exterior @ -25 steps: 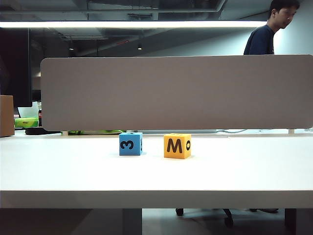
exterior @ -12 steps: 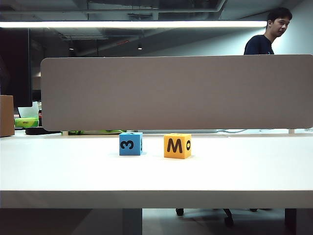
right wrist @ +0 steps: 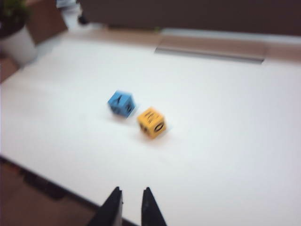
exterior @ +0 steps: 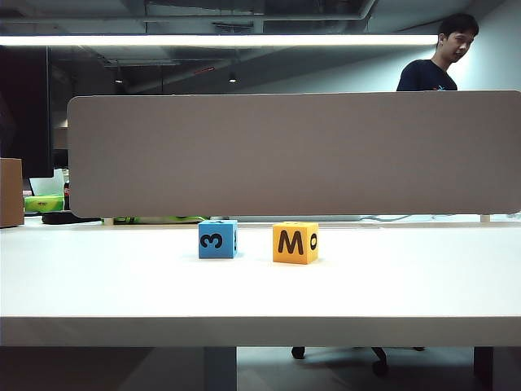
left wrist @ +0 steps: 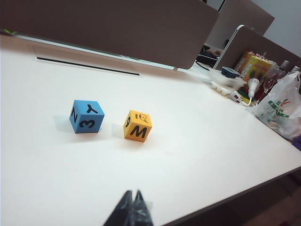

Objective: Stack the letter block on the right onto the letter block on the left.

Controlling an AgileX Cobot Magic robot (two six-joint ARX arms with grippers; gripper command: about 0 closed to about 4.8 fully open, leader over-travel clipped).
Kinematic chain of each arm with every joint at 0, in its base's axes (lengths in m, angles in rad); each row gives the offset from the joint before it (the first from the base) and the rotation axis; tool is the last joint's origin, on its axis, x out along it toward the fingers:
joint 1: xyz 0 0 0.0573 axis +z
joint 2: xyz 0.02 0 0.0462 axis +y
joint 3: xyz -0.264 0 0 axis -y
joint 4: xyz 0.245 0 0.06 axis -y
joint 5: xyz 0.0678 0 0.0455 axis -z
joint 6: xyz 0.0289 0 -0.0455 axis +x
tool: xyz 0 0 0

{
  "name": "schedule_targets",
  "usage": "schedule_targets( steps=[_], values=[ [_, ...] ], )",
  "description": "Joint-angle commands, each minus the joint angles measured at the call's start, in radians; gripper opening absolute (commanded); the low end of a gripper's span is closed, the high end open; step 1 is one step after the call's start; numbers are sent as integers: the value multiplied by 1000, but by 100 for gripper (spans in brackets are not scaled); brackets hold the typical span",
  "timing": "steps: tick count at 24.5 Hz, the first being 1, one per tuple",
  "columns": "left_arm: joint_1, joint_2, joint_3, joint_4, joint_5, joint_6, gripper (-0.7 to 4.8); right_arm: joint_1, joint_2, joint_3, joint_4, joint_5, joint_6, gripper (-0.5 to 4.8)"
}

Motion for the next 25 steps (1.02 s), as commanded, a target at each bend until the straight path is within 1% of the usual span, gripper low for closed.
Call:
schedule_targets(
  steps=[1, 2, 3, 5, 7, 8, 10, 14, 16, 20, 25],
  values=[
    [-1, 13, 54, -62, 3, 75, -5, 82, 190, 84, 14, 39, -21, 98],
    [0, 17, 71, -89, -10, 97, -5, 105, 233, 90, 16, 39, -24, 133],
    [-1, 27, 96, -126, -51, 132, -5, 125, 270, 91, 21, 39, -25, 156],
    [-1, 53, 144, -195, -133, 204, -5, 179, 339, 91, 27, 66, -43, 173],
    [0, 85, 184, -240, -171, 278, -5, 243, 397, 91, 27, 160, -63, 179],
    [0, 108, 205, -248, -197, 289, -5, 269, 419, 91, 27, 204, -82, 195],
    [0, 147, 230, -241, -220, 300, -5, 317, 464, 91, 36, 292, -139, 214],
    [0, 210, 254, -225, -221, 316, -5, 367, 535, 91, 79, 391, -207, 214],
    [0, 235, 254, -185, -225, 317, -5, 367, 582, 96, 124, 402, -219, 214],
    [0, 255, 254, -92, -242, 320, -5, 361, 695, 174, 104, 402, -219, 214],
    [0, 257, 253, -84, -256, 320, -5, 361, 822, 268, 104, 402, -219, 218]
  ],
)
